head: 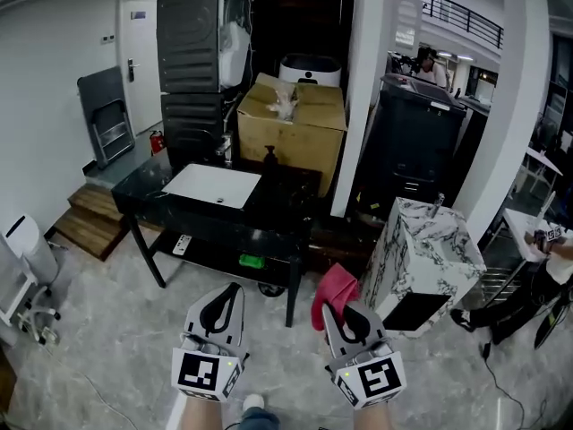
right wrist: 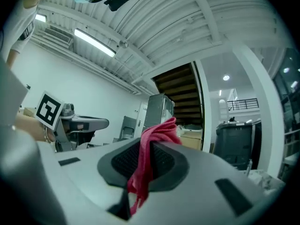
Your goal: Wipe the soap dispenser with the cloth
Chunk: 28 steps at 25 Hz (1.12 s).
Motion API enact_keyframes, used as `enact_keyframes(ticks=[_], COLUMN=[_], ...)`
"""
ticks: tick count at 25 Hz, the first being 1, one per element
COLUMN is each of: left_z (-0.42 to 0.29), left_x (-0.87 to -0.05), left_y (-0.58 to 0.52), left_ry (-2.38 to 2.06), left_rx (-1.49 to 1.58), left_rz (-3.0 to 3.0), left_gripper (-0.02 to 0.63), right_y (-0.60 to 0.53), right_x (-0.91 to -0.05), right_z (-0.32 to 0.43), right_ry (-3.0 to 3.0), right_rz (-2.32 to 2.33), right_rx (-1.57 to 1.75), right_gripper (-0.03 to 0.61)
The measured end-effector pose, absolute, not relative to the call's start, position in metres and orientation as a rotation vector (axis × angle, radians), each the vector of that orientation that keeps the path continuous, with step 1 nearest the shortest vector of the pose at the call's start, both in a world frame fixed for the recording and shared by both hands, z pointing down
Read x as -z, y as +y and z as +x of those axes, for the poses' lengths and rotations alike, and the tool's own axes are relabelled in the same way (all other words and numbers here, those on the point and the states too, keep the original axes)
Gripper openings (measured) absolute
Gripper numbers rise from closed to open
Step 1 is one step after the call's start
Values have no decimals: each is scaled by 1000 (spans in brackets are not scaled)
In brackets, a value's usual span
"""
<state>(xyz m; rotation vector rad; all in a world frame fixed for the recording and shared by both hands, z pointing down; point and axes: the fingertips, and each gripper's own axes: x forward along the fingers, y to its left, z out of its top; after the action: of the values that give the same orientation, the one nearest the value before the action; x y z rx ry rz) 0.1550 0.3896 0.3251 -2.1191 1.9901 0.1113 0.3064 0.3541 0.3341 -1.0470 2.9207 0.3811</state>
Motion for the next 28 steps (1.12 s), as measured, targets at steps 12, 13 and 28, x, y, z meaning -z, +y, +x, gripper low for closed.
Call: enact_keyframes(ticks=[12, 13, 28], left_z=[43, 38, -14], left_x=[-325, -327, -355], left_y=[270, 264, 135], left_ry=[1859, 1853, 1795], left_rx=[-157, -153, 13], left_rz=[-2256, -2269, -2349], left_gripper=[32, 32, 84], right_y=[245, 239, 105], right_x=[-324, -325, -334], right_z=[177, 172, 110], right_ry=[2913, 2918, 2918], right_rz=[-1132, -1145, -1142], right_rx=[-426, -422, -356], right_gripper=[49, 49, 49])
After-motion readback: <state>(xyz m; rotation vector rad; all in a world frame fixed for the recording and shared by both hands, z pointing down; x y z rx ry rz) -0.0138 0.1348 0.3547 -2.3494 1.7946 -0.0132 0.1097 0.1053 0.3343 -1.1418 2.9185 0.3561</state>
